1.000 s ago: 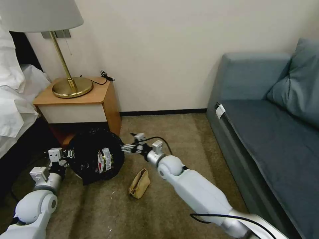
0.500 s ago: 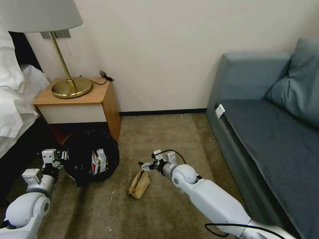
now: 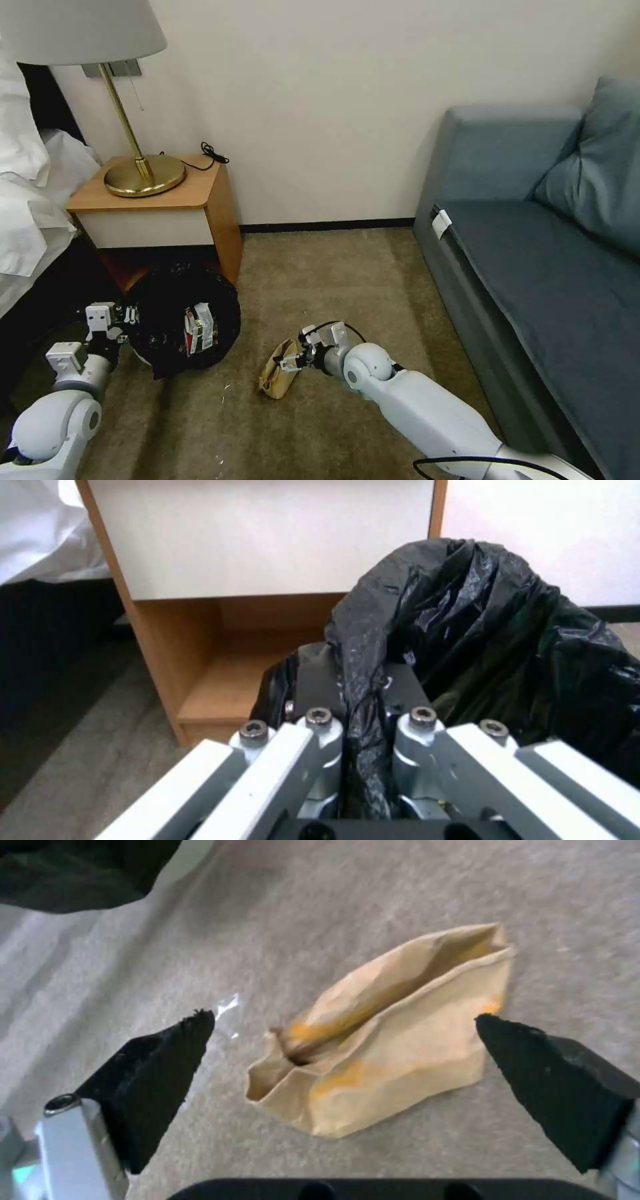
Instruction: Pick up the trash bin, then pick up the garbage on the floor and place it into the trash bin.
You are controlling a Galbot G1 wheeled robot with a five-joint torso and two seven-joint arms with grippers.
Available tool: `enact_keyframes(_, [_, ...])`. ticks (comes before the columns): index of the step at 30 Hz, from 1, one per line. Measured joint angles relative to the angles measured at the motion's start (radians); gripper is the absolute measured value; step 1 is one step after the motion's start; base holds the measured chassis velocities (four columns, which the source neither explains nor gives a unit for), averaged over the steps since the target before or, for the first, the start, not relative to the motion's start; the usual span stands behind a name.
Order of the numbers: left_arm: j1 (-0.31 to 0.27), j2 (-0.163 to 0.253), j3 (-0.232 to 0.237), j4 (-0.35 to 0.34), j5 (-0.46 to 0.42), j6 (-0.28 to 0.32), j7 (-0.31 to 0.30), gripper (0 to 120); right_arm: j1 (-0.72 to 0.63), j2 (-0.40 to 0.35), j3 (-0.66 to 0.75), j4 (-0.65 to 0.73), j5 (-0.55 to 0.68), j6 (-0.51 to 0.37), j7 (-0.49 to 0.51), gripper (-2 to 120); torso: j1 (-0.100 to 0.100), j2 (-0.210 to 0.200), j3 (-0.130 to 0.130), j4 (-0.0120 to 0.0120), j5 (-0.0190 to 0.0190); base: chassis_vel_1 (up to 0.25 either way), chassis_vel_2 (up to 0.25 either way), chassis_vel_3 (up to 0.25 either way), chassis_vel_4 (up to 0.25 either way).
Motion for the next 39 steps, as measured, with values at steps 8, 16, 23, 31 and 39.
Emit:
enact_keyframes(8, [0.016, 0.002, -0.004, -0.030, 0.001, 0.002, 0.000, 4, -0.022, 0.030, 0.007, -0.059, -0.066, 0.053, -0.072, 100, 0.000, 0.000, 0.000, -0.0001, 0.0001, 0.000, 0.000, 0.000, 0.000])
enact_keyframes(16, [0.022, 0.001, -0.001, -0.047, 0.008, 0.012, -0.003, 4, -0.041, 0.054, 0.042, -0.163, -0.139, 0.129, -0.146, 100, 0.000, 0.000, 0.000, -0.0002, 0.0001, 0.000, 0.000, 0.000, 0.000])
enact_keyframes(23, [0.032, -0.008, 0.003, -0.064, 0.017, 0.020, -0.005, 4, -0.053, 0.082, 0.060, -0.225, -0.214, 0.189, -0.200, 100, 0.000, 0.000, 0.000, -0.0002, 0.0000, 0.000, 0.000, 0.000, 0.000])
enact_keyframes(31, [0.059, -0.011, -0.008, -0.101, 0.017, 0.027, -0.010, 4, -0.079, 0.149, 0.082, -0.304, -0.322, 0.267, -0.237, 100, 0.000, 0.000, 0.000, 0.0000, 0.0001, 0.000, 0.000, 0.000, 0.000])
enact_keyframes(39, [0.072, -0.014, -0.021, -0.133, 0.013, 0.036, -0.018, 4, -0.076, 0.161, 0.100, -0.355, -0.350, 0.322, -0.257, 100, 0.000, 0.000, 0.000, -0.0001, 0.0001, 0.000, 0.000, 0.000, 0.000])
